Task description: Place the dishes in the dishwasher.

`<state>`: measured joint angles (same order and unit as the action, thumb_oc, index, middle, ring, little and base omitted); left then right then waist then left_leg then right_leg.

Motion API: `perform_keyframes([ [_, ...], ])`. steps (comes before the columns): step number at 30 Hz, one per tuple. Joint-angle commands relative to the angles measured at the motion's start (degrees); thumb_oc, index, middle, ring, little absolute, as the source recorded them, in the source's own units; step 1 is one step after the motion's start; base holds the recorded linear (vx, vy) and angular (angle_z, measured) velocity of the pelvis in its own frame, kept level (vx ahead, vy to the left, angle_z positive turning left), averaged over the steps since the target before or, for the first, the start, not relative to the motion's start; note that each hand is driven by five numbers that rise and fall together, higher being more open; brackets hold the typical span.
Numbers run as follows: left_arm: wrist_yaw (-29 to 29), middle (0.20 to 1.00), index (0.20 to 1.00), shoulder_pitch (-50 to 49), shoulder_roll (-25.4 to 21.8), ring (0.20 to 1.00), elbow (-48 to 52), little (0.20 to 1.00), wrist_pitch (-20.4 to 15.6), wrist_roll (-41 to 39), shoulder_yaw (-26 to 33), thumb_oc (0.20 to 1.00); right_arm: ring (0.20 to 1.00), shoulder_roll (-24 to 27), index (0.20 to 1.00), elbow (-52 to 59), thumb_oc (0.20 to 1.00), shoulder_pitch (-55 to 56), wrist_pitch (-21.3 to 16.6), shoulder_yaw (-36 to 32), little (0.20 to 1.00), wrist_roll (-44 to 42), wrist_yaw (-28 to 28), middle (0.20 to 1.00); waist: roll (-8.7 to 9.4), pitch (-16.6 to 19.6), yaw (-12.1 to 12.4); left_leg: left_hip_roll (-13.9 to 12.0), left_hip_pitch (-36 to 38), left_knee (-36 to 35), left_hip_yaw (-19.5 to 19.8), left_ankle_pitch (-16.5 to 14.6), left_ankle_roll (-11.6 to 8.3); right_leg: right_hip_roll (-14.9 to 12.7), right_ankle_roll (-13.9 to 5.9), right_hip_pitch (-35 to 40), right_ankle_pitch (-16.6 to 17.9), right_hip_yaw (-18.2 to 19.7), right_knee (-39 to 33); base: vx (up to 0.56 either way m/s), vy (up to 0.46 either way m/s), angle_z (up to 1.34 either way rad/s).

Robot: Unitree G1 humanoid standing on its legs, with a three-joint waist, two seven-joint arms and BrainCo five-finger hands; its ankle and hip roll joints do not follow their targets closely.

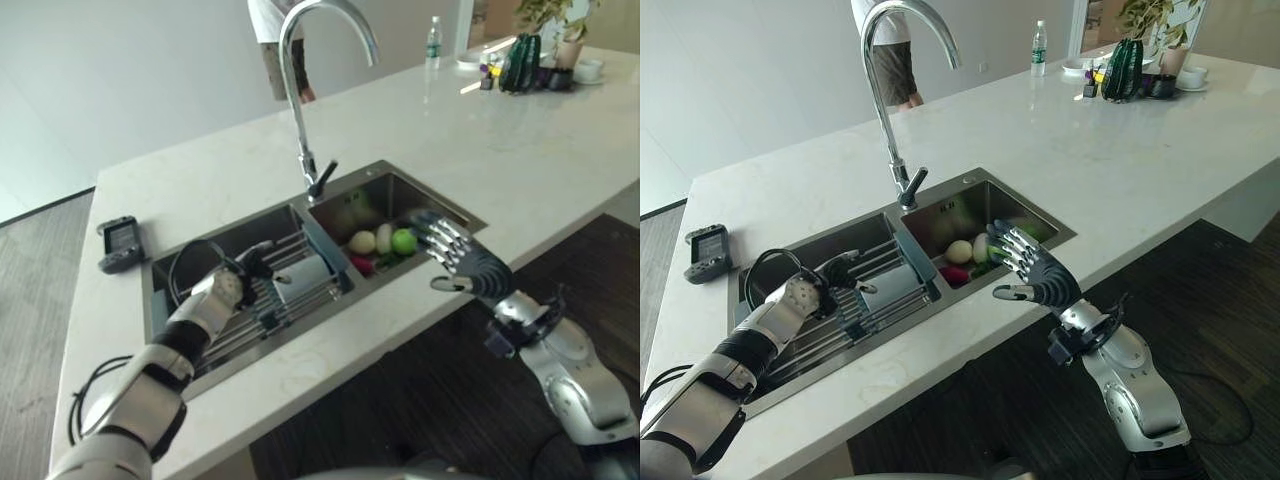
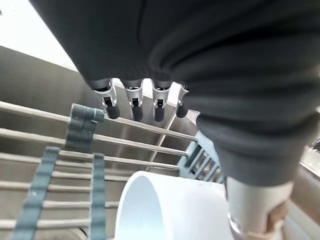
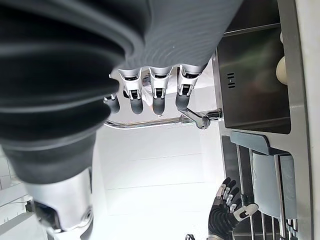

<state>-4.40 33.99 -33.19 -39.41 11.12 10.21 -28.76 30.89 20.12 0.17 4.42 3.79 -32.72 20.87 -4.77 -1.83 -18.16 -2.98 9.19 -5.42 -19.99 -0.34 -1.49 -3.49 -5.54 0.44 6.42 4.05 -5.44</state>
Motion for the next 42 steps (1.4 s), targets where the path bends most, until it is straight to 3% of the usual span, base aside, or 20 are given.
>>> perform_keyframes([
  [1,3.89,1.000,1.000,5.83,-0.70,1.000,-5.02,1.000,-2.70,2.37,2.52,1.000,1.000,1.15,1.000,0.87,1.000,-4.51,-2.26,-1.48,1.000,-2.32,0.50,1.000,-1.27,1.22,-0.94,-0.84,-0.08,0.42,-1.20,0.37,-0.46,-3.06,-3.47,1.89,-1.40,-2.55,0.44,0.00,0.000,0.00],
  [16,5.27,1.000,1.000,4.88,1.07,1.000,-8.92,1.000,-3.65,4.04,2.14,1.000,1.000,1.31,1.000,1.52,1.000,-3.75,-1.95,-1.94,1.000,-2.15,1.37,1.000,-1.34,0.90,-2.20,-0.50,0.53,0.42,-2.08,0.02,-0.18,-3.04,-3.54,1.97,-1.73,-2.28,0.69,0.01,0.004,-0.02],
  [42,4.88,1.000,1.000,4.69,1.63,1.000,-14.29,1.000,-2.18,9.05,0.08,1.000,1.000,1.24,1.000,2.22,1.000,-3.76,-1.99,-1.43,1.000,-2.33,1.01,1.000,-1.10,0.82,-2.98,-0.11,0.80,0.42,-3.16,-0.31,0.16,-2.49,-3.55,1.70,-1.52,-1.62,0.67,0.00,0.001,-0.03],
])
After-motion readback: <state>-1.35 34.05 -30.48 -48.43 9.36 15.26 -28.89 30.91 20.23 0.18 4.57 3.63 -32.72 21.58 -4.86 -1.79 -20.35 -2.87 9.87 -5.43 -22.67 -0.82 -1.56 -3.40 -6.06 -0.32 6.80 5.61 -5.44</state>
